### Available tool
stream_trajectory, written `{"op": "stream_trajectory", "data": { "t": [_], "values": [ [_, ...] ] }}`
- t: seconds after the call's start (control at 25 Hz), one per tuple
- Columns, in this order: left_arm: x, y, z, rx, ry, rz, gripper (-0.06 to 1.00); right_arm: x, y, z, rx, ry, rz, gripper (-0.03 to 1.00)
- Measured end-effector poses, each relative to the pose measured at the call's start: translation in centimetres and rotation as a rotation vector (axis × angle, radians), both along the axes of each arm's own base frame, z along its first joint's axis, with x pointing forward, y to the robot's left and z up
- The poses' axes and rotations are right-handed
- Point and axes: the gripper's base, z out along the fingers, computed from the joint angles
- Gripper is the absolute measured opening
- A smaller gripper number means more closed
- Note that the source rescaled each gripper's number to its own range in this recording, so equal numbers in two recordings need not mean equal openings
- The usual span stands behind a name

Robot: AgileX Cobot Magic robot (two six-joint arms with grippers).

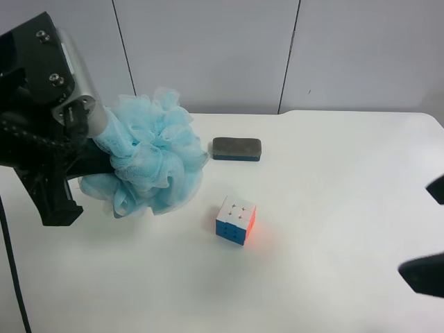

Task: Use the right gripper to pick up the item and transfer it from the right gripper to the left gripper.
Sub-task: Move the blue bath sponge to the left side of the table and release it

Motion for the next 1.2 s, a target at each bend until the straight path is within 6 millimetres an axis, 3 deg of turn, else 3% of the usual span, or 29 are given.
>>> {"op": "stream_trajectory", "data": {
  "t": [0.32, 0.52, 0.92, 1.2],
  "values": [
    [0.0, 0.0, 0.0, 0.0, 0.0, 0.0, 0.01, -3.7, -4.0, -4.6, 0.129, -0.163, -0.098, 1.0],
    [0.0, 0.0, 0.0, 0.0, 0.0, 0.0, 0.01, -5.0, -5.1, -4.4, 0.239, -0.27, -0.108, 1.0],
    [0.0, 0.0, 0.0, -0.002, 0.002, 0.001, 0.01, -5.1, -5.2, -4.4, 0.246, -0.281, -0.126, 1.0],
    [0.0, 0.0, 0.0, -0.002, 0.002, 0.001, 0.0, -6.0, -6.1, -4.4, 0.265, -0.396, -0.403, 1.0]
  ]
}}
